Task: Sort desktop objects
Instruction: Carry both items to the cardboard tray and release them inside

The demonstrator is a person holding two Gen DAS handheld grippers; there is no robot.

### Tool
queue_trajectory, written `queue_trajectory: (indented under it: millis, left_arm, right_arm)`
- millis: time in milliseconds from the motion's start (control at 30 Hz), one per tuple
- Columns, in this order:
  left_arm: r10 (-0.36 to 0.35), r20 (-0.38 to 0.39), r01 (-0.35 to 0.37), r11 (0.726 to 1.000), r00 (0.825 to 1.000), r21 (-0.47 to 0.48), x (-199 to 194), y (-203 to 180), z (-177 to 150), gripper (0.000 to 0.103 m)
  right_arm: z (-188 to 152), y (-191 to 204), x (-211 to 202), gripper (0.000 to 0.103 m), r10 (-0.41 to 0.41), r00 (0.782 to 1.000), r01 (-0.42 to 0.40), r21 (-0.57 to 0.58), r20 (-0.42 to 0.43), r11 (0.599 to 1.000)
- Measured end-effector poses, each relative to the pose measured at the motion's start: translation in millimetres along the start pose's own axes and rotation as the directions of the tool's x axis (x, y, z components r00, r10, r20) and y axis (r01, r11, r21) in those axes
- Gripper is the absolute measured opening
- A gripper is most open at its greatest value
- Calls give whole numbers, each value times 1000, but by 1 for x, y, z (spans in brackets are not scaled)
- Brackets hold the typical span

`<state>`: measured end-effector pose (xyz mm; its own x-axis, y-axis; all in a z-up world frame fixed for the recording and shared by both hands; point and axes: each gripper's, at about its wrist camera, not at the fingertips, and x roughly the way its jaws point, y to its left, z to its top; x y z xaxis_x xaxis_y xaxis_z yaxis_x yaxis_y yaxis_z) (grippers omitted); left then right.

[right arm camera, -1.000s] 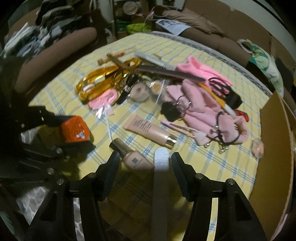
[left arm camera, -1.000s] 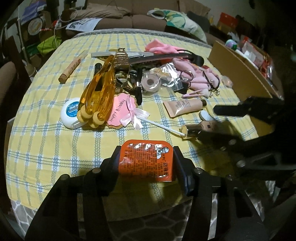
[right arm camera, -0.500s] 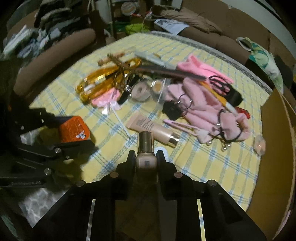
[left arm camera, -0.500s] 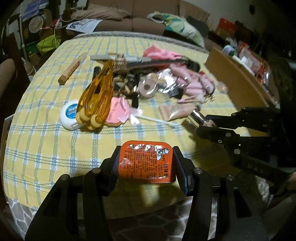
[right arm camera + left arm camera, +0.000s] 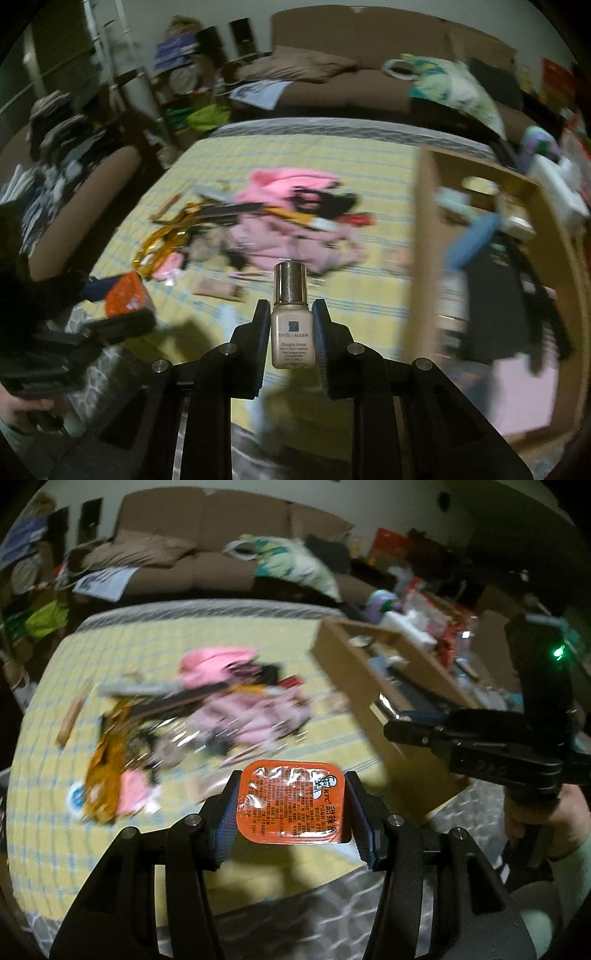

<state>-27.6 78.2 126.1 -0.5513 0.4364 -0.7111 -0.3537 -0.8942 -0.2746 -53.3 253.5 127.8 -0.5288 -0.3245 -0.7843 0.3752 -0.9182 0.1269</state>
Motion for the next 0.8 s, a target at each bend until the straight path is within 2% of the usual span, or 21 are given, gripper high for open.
queue_trajectory:
  millis: [200,300,400,633,800]
  left_arm:
    - [-96,-21,98,988,995,120,25,-88,31,50]
    - [-127,-55,135,971,990,196,49,-139,39,50]
    - [-163,-96,182,950,982,254,73,-187,44,50]
    - [-139,-161,193,897,977,397,123,-253,42,50]
    - [-110,-200,189,878,974,440,151,-269,39,50]
  right_arm:
    - [-20,-81,-54,23,-120,993,122,132,-21,984]
    - [-40,-121,-72,23,-176,983,184,183,-59,966]
    - [-62,-156,-83,23,-190,978,205,244,-84,948]
    - [-81,-193,-80,23,-207,972,231,282,-115,931]
    - [-87,-210,-70,23,-225,964,257,277,-142,926]
